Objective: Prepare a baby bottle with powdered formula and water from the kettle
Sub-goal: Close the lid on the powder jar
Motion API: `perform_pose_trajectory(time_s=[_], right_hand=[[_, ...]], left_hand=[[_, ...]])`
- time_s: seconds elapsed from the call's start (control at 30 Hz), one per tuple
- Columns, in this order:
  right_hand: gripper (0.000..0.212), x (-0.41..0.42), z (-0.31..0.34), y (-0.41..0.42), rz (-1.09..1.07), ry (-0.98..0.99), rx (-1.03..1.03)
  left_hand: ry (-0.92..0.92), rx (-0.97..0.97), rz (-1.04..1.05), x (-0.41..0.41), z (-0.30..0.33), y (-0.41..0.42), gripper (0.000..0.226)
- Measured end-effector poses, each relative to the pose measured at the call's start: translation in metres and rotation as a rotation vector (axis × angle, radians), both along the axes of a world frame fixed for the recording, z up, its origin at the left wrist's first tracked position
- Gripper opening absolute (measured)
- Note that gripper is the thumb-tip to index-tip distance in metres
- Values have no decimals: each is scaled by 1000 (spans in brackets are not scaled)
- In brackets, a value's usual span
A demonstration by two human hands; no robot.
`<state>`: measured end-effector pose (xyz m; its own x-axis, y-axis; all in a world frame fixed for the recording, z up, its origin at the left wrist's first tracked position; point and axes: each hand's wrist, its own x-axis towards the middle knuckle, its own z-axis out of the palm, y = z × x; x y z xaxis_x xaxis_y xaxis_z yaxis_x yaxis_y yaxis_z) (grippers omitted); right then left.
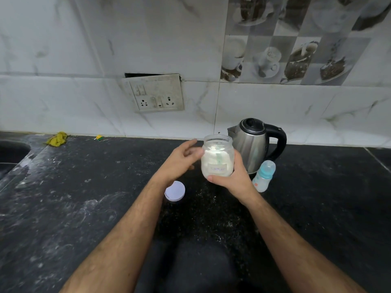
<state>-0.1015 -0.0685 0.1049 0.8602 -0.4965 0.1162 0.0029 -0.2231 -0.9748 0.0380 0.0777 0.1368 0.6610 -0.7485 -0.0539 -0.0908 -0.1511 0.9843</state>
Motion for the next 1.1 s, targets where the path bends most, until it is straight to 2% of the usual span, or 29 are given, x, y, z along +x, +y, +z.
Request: perform_pose_trajectory(time_s=[0.07,0.13,0.2,0.33,0.47,0.63,0.77,0.83,0.9,1.0,1.07,1.1], right_hand=[[102,-1,-1,-2,-16,1,8],[100,-3,-2,-4,-30,10,14],[95,-4,-3,-5,-37,20,16],[94,-6,-8,-8,-38,46,21],[92,-5,-12,-8,-34,69,22],[96,-6,-12,-8,-29,86,33],[96,-8,-11,-7,-32,93,30],[94,-9,-10,-6,-28,94,27],[94,-12,-9,-5,-24,94,25],[94,-15,-7,-2,-16,92,28],[93,-17,-4,2,-11,81,26],[92,-18,-2,3,-7,74,25]], left_hand=[[-42,87,108,13,-21,7,62],[-124,255,154,26,-46,15,67],[-219,478,126,34,-69,24,70],[-452,816,15,36,-102,32,94],[-561,961,-54,29,-111,24,105],[-645,1024,-95,28,-119,17,98],[-650,1005,-69,26,-122,20,93],[-600,926,5,26,-121,20,88],[-444,728,145,26,-112,16,80],[-66,301,325,19,-77,4,53],[129,81,374,16,-46,-7,39],[192,-12,372,15,-31,-11,41]])
